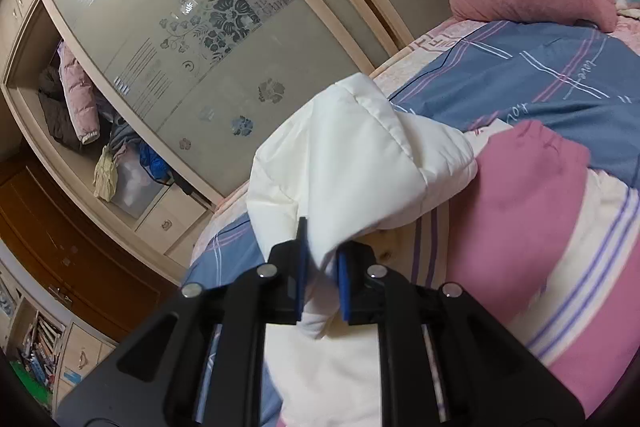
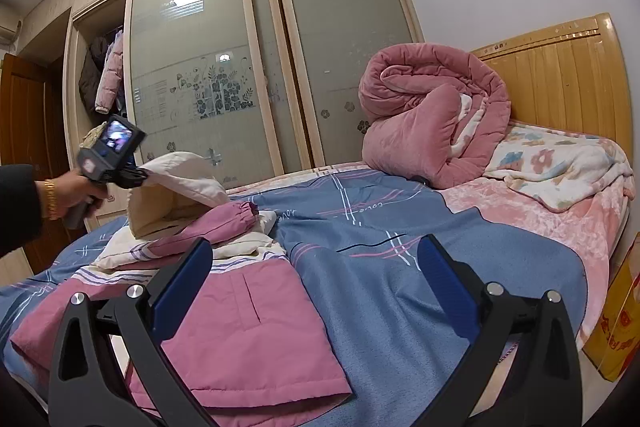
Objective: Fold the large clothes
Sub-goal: 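Grasp the hood edge with the left gripper, smooth it down, and release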
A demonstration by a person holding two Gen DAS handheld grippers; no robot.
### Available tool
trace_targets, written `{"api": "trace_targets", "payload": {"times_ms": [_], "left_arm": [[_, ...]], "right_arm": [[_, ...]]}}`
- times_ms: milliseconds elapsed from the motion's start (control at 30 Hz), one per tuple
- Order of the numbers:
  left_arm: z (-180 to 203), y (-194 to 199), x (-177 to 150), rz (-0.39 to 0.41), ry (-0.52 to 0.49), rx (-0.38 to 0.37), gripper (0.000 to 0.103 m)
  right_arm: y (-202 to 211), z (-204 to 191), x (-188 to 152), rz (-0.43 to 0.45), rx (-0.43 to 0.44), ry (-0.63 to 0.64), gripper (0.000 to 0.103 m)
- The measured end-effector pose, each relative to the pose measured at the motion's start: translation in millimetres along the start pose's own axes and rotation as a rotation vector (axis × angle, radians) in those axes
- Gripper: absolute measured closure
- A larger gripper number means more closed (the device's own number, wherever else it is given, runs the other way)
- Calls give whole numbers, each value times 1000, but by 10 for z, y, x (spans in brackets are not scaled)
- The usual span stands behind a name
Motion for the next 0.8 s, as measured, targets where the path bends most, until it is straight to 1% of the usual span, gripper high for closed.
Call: {"api": "trace_targets", "payload": {"times_ms": [67, 167, 300, 433, 500, 567, 700, 733, 767, 800], "left_arm": [[-42, 118, -73, 4, -3, -6, 91], [-106, 333, -254, 3, 23, -33, 91], [61, 591, -578, -4, 17, -86, 91], [299, 730, -885, -27, 20, -132, 91], [459, 755, -1027, -48, 40, -172, 90], [589, 765, -1153, -63, 35, -195, 89], [852, 639, -1400, -128, 39, -236, 86], [897, 612, -1441, -142, 40, -241, 84], [934, 562, -1497, -162, 50, -250, 79], [949, 533, -1528, -172, 60, -260, 77]], "right_arm": [[0, -5, -3, 0, -2, 3, 1], [-3, -24, -10, -3, 0, 14, 1], [-5, -17, -3, -2, 2, 21, 1], [-12, -7, -8, -4, 0, 24, 1], [-8, -22, -8, -4, 0, 28, 1], [-8, -34, -10, -3, 1, 35, 1], [-11, -58, -13, -4, 3, 47, 1], [-8, -62, -11, -4, 3, 50, 1], [-17, -60, -1, -4, 3, 52, 1], [-14, -61, 0, -3, 2, 53, 1]]}}
Point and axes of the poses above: each gripper's, at about its wrist camera, not at the fingertips, and y roughly against the way its jaws point, z to its right, x to its top, the point moved 1 cm from there along -y, roughly the way its jaws point, and after that the axes turned 12 degrees about z, right-handed, at the moved point
